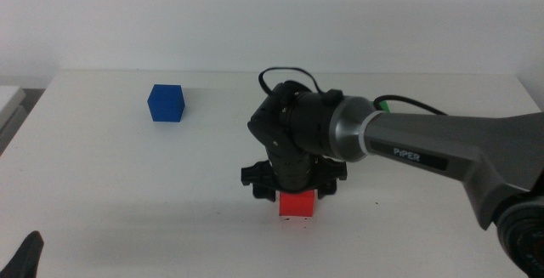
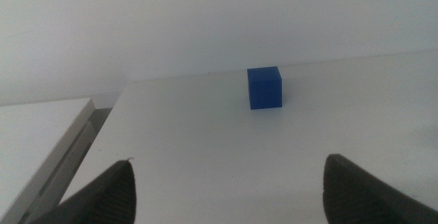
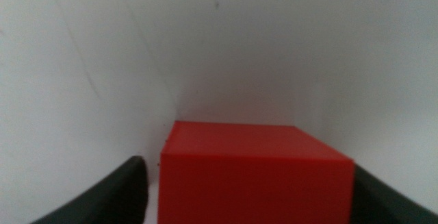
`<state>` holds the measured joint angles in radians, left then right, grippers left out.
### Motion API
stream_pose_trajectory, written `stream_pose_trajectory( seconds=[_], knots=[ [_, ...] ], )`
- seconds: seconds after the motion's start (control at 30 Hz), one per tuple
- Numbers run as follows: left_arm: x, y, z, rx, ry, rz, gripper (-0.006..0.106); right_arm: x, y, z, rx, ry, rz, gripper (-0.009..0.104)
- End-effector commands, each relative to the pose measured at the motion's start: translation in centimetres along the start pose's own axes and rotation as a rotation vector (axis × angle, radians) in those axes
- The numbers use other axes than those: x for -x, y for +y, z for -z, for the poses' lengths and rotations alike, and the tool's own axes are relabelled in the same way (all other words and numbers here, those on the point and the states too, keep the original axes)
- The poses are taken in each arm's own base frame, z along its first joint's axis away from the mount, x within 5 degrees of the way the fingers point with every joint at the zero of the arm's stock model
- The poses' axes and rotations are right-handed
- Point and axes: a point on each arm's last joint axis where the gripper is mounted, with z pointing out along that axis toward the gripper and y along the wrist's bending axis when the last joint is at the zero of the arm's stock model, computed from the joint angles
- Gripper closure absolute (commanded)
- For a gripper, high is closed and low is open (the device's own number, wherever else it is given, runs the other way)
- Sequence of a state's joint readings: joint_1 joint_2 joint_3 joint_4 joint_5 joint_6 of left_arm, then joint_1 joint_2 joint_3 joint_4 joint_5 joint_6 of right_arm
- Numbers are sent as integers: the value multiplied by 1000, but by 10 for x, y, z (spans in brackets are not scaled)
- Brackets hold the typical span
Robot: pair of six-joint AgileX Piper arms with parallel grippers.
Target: Stack red cubes first, then green, then blue cubes in a specific spot.
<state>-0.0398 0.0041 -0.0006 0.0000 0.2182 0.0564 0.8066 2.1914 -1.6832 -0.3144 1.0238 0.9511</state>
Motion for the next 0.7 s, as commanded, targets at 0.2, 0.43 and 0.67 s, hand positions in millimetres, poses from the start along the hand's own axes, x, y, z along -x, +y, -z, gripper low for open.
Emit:
stream_pose_trajectory(
  seconds=[0.2,0.43,0.67],
  knots=[
    [1,0,0,-1,-17,1,7,5,-10,72,75,-104,37,2],
    [1,0,0,-1,-17,1,7,53,-96,121,40,-216,64,2],
    [1,0,0,-1,-17,1,7,119,-168,70,16,-244,71,2]
  ],
)
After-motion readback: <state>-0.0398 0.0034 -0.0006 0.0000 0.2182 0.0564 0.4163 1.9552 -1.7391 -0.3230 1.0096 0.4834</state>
